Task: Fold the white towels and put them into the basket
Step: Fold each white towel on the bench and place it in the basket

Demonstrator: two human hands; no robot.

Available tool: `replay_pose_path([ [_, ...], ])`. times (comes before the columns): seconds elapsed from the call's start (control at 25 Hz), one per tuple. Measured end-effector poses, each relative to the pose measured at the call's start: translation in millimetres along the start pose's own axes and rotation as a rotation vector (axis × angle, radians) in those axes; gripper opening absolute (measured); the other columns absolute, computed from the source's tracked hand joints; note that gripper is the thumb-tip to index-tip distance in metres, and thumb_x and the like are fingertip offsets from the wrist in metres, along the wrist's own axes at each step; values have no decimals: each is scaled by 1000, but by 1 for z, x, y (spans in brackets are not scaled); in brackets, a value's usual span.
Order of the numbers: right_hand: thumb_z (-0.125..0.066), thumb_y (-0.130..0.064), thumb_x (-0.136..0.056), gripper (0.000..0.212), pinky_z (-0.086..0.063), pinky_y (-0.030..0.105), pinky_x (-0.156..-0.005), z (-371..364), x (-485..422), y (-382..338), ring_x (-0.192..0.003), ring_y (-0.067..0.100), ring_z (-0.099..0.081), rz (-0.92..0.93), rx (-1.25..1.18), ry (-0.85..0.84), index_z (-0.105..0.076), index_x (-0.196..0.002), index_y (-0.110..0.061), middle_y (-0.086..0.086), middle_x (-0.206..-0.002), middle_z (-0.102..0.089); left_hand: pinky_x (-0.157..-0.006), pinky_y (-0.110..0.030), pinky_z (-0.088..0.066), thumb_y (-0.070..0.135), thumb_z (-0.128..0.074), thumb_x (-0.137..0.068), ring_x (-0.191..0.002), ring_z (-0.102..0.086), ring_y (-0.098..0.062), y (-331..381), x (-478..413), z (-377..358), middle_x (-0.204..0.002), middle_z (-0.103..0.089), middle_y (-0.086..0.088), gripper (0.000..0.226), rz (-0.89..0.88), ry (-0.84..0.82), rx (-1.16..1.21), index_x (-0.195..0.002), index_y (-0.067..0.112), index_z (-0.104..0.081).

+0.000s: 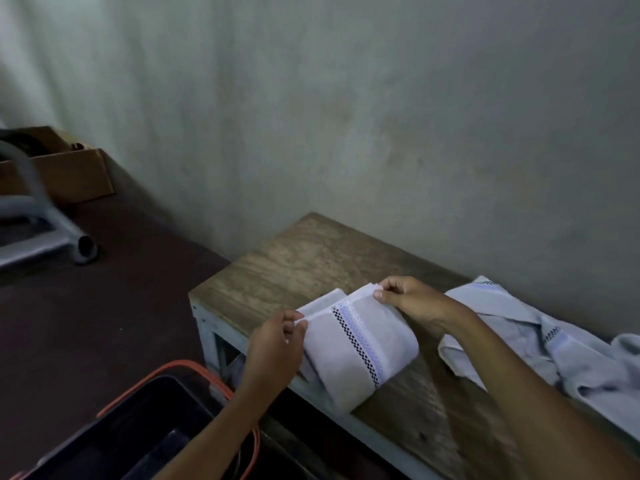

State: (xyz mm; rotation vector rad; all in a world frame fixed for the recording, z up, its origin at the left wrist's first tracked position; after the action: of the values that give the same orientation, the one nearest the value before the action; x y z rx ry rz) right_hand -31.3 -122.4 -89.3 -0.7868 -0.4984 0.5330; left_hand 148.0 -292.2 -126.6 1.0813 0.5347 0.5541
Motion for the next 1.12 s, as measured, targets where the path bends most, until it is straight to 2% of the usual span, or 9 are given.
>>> replay_pose_path([
  [0.16, -57, -26, -93, 9, -42, 27, -71, -23, -36, -13, -81, 12, -55, 8, 29, -32, -58, -85, -21, -1, -89, -63, -69, -27, -42, 22, -56, -90, -77, -56, -19, -22, -28, 6, -71, -57, 7, 7, 29, 29, -101, -83, 21, -56],
  [0.28, -56, -30, -92, 9, -42, 27, -73, -34, -53, -9, -85, 11, -54, 7, 136, -48, -58, -85, -24, -4, -90, -61, -73, -33, -50, 26, -55, -89, -78, -60, -22, -31, -38, 9, -72, -62, 1, 10, 54, 51, -109, -85, 17, -60],
  [0.44, -57, -32, -91, 13, -40, 25, -69, -43, -62, -5, -84, 11, -54, 20, 206, -18, -58, -82, -24, -6, -85, -59, -63, -24, -39, 19, -53, -90, -70, -56, -18, -33, -41, 12, -75, -62, -4, 9, 2, 46, -158, -81, 15, -55],
  [0.56, -57, -35, -92, 15, -40, 26, -73, -47, -67, -7, -84, 13, -54, 19, 251, -6, -58, -82, -23, -2, -88, -60, -64, -23, -36, 17, -53, -90, -74, -58, -20, -39, -42, 17, -79, -65, -7, 9, -3, 8, -194, -83, 13, -57],
  [0.68, -60, -23, -91, 10, -40, 21, -70, -50, -67, -13, -81, 9, -54, 63, 175, 6, -60, -100, -19, -4, -87, -56, -62, -22, -35, 26, -61, -87, -73, -57, -19, -38, -41, 19, -75, -62, -2, 15, -31, -8, -221, -81, 14, -59],
  [0.76, -61, -16, -90, 32, -43, 22, -82, -53, -66, -18, -97, 12, -56, 120, 174, -62, -59, -121, -22, -1, -104, -59, -61, -23, -36, 30, -64, -85, -71, -55, -18, -34, -44, 16, -73, -61, -3, 22, -54, -68, -297, -81, 8, -63],
  [0.84, -60, -17, -90, 35, -40, 28, -96, -55, -66, -21, -113, 14, -52, 120, 293, -156, -59, -125, -22, 0, -121, -58, -64, -28, -42, 28, -64, -84, -74, -59, -23, -31, -48, 13, -75, -65, -9, 25, -47, -140, -342, -80, 3, -66],
  [0.96, -57, -22, -93, 24, -38, 27, -86, -48, -53, -18, -106, 12, -53, 43, 424, -212, -63, -115, -19, -3, -114, -60, -69, -31, -47, 24, -66, -83, -77, -63, -26, -25, -47, 9, -78, -69, -15, 24, -47, -170, -310, -78, 1, -69],
  [1.12, -61, -24, -90, 14, -39, 24, -80, -24, -21, 9, -100, 12, -55, 15, 351, -147, -64, -104, -25, -5, -104, -62, -54, -21, -38, 27, -68, -82, -59, -53, -12, -6, -28, -20, -60, -57, -4, 29, -114, -401, -317, -65, 4, -65],
])
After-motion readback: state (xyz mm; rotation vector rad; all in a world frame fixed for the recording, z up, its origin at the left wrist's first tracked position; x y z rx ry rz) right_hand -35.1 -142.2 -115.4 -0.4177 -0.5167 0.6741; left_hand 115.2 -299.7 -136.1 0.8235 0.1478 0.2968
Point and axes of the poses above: each hand's wrist, its own x-axis away from the middle knuckle, its own z-axis out of the back of the hand, y = z × x, the point moved 5 cm from there along -x, towards the middle knuckle
